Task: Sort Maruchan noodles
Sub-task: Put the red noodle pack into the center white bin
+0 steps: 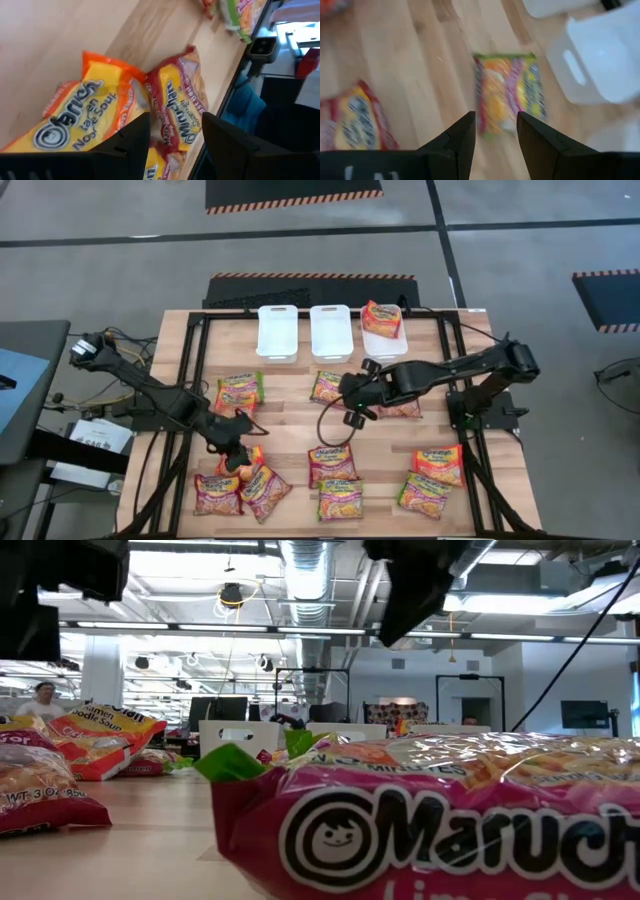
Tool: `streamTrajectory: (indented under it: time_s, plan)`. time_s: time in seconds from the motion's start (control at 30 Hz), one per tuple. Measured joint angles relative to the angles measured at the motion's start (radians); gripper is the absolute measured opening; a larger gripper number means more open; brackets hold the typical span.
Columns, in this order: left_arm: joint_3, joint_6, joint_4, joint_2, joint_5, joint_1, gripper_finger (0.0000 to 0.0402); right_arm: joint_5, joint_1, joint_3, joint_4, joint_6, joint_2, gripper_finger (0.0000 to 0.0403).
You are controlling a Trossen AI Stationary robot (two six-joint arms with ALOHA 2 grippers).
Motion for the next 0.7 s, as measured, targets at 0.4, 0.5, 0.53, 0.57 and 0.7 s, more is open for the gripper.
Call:
streamTrajectory:
  time_s: [0.4, 0.5, 0.53, 0.57, 0.7]
  plan:
    - [0.001, -0.104, 0.114, 0.185, -0.015, -0.045, 0.0164, -0.033, 0.019, -0.003, 0.01, 0.0, -0.004, 0.017]
    - [0.001, -0.128, 0.144, 0.22, -0.007, -0.052, 0.0164, -0.035, 0.024, -0.003, 0.007, 0.0, -0.004, 0.017]
    - [0.001, -0.136, 0.145, 0.231, -0.003, -0.054, 0.0164, -0.034, 0.028, -0.003, 0.006, 0.0, -0.005, 0.017]
    - [0.001, -0.145, 0.141, 0.238, 0.004, -0.056, 0.0164, -0.034, 0.028, -0.003, 0.013, 0.0, -0.005, 0.017]
    - [0.001, -0.173, 0.151, 0.262, 0.009, -0.066, 0.0164, -0.034, 0.027, -0.003, 0.01, 0.0, -0.005, 0.017]
